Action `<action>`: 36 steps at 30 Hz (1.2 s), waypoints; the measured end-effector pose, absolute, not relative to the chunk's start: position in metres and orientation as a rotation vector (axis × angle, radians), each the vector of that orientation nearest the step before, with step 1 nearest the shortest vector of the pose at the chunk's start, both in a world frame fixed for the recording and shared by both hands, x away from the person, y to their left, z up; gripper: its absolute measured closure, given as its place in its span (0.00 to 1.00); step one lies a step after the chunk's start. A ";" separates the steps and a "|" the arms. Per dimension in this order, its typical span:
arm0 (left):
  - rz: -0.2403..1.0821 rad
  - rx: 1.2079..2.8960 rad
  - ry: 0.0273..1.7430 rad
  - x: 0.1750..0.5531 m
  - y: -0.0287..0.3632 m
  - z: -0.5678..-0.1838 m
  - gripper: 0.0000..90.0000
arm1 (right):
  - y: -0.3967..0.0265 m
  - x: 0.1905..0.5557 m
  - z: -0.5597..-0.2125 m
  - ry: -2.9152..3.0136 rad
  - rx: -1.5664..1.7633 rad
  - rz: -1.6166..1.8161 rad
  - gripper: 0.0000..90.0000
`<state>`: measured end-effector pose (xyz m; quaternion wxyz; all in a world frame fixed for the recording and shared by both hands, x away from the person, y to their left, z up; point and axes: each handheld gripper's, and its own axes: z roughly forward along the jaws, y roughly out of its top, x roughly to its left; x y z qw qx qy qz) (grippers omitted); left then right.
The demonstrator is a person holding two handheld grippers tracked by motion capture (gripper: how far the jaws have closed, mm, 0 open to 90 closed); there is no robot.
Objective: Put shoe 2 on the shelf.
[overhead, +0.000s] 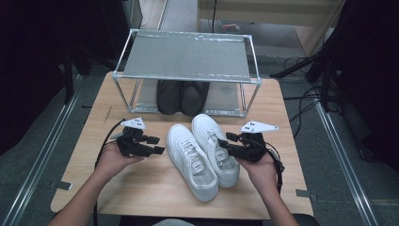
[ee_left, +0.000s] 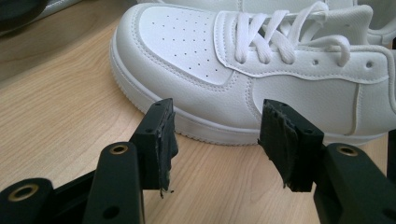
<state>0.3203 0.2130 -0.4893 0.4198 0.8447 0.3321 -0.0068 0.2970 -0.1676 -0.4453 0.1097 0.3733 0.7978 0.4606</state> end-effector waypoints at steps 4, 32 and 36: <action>-0.021 2.124 0.833 0.323 0.212 -0.488 0.50 | -0.156 0.290 -0.448 2.363 1.100 1.361 0.57; -0.020 2.108 0.843 0.335 0.219 -0.487 0.50 | -0.128 0.274 -0.465 2.325 1.147 1.355 0.47; -0.014 2.105 0.848 0.335 0.220 -0.487 0.50 | -0.127 0.273 -0.465 2.311 1.149 1.352 0.46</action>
